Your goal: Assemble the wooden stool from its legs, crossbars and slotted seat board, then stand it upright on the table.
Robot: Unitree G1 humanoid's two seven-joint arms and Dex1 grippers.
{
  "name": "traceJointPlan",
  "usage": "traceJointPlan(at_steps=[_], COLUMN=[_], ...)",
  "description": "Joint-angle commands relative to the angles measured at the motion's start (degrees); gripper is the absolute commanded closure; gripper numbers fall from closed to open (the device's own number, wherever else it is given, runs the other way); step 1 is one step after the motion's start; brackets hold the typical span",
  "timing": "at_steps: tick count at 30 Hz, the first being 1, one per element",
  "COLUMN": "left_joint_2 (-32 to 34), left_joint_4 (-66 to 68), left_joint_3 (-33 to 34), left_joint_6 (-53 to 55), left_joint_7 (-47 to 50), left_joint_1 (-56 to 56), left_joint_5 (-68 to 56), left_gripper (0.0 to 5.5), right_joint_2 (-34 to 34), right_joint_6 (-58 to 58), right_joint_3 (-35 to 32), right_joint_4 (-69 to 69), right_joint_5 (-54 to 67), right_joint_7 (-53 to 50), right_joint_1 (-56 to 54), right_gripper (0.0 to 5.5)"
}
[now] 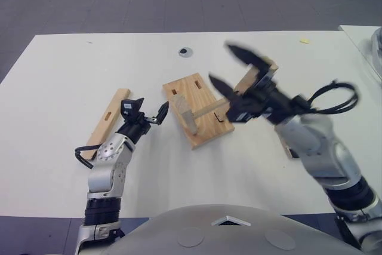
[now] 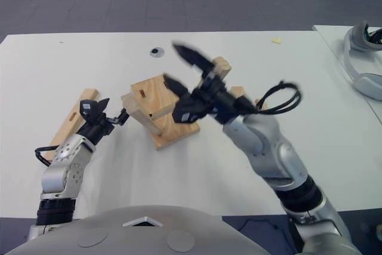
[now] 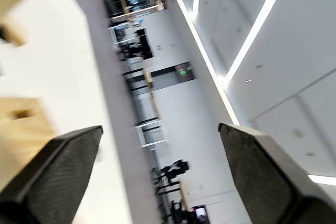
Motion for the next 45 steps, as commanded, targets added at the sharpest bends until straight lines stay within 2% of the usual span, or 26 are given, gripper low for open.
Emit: traceJointPlan(at_steps=[1, 7, 14, 22, 25, 28, 30, 32, 39, 45], left_joint_2=[0.8, 0.4, 0.0, 0.4, 0.4, 0.7, 0.3, -0.4, -0.7, -1.3], left_joint_4=[0.3, 0.7, 4.9, 6.8, 6.4, 6.2, 5.1, 3.9, 4.6, 5.3], left_joint_3=[-1.1, -1.8, -1.4, -1.0, -1.2, -1.3, -0.3, 0.9, -0.4, 0.0], left_joint_6=[0.6, -0.1, -1.9, -3.8, -3.7, -3.2, -2.1, -0.7, -1.8, -2.7], left_joint_7=[-1.9, -2.3, -1.4, -1.6, -1.9, -2.3, -1.7, -1.1, -1.0, -0.7], left_joint_1=[0.4, 1.2, -0.8, -2.7, -2.3, -2.6, -2.7, -3.7, -3.4, -4.0], left_joint_5=[-0.3, 0.3, 1.3, 1.9, 1.8, 1.7, 0.3, -1.8, -0.5, -0.4], left_gripper=[0.39, 0.39, 0.39, 0.39, 0.39, 0.39, 0.39, 0.39, 0.39, 0.39], right_joint_2=[0.1, 3.3, 10.4, 9.9, 8.9, 7.1, 7.0, 8.1, 9.2, 14.0], right_joint_6=[5.0, 8.2, 15.3, 10.4, 6.6, 6.3, 6.5, 8.4, 8.6, 12.7], right_joint_3=[3.2, -0.4, -7.2, -12.7, -8.8, 0.1, 1.1, -0.7, -4.7, -12.9], right_joint_4=[6.2, 4.4, 1.9, 0.5, 2.3, 16.4, 20.8, 18.9, 14.5, 7.8], right_joint_5=[0.4, 2.5, 6.7, -0.4, -3.6, -4.8, -3.3, -1.2, 0.6, 7.1], right_joint_7=[8.1, 8.0, 6.8, 0.0, -0.6, 2.6, 3.2, 3.2, 2.1, 1.6], right_joint_1=[4.0, 0.9, -7.2, -22.1, -16.3, -1.0, 3.7, 4.1, -3.6, -18.9], right_gripper=[1.38, 1.38, 1.38, 1.38, 1.38, 1.38, 1.38, 1.38, 1.38, 1.38])
